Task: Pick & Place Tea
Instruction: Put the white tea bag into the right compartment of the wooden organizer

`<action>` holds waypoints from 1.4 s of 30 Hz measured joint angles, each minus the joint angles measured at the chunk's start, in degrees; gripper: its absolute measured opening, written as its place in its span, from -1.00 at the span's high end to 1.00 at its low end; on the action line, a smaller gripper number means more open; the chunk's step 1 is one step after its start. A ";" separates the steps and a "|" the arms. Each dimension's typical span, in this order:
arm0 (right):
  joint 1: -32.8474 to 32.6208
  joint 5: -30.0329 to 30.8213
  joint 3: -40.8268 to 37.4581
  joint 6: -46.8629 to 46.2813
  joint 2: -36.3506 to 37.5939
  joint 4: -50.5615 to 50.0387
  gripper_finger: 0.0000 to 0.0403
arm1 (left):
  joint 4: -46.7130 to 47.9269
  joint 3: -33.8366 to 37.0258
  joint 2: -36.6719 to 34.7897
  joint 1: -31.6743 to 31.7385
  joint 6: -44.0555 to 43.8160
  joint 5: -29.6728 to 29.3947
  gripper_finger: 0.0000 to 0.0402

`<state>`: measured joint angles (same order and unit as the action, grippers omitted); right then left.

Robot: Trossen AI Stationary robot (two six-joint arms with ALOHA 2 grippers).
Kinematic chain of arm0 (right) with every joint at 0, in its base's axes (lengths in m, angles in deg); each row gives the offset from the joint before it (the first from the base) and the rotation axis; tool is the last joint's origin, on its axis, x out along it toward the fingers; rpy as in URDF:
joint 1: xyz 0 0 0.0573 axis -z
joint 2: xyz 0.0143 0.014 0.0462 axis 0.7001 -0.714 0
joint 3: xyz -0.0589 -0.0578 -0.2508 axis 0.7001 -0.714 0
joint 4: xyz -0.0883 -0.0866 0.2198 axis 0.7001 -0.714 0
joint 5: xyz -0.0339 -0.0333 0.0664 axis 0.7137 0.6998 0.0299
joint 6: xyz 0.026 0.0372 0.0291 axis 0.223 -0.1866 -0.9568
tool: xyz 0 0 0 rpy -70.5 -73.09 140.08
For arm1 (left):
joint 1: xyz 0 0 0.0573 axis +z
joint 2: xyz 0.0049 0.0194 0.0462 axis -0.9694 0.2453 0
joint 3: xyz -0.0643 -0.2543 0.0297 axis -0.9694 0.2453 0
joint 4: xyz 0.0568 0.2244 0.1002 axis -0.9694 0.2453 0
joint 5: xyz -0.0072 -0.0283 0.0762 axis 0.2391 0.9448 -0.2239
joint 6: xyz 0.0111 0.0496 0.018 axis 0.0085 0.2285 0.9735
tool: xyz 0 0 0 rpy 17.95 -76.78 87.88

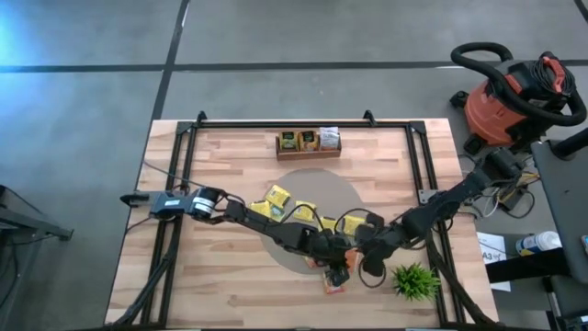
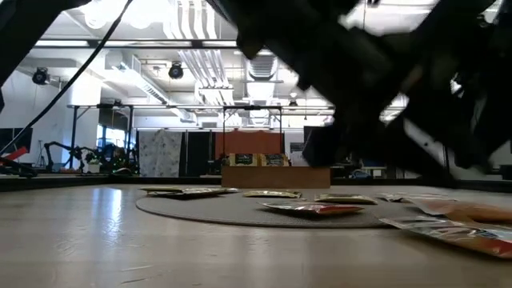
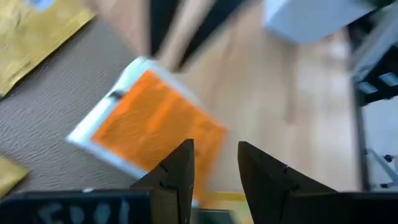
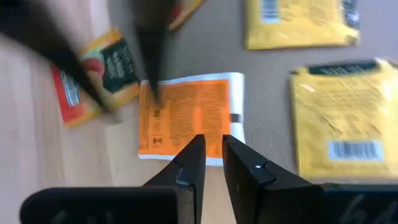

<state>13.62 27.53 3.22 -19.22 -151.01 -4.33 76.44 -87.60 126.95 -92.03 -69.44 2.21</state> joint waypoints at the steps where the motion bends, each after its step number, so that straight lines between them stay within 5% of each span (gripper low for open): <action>1: 0.47 -0.26 -0.55 -2.07 1.36 -0.67 0.73 | -0.01 -0.61 -0.21 -0.33 -0.02 -0.41 0.42; 13: 6.90 -18.60 -11.63 -15.27 4.80 8.52 0.73 | -0.57 2.96 -0.36 -1.27 -1.75 -3.16 0.42; 26: 6.94 -18.90 -6.96 -14.51 -5.53 13.43 0.73 | -7.02 7.57 -0.36 -0.22 -2.76 -3.41 0.42; 42: 8.54 -15.02 -6.52 -13.69 -1.96 20.65 0.73 | -9.40 9.97 -0.49 -0.30 -3.39 -3.66 0.42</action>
<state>22.15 12.51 -3.30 -32.91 -152.97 16.32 67.05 -77.63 126.46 -92.33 -72.83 -1.45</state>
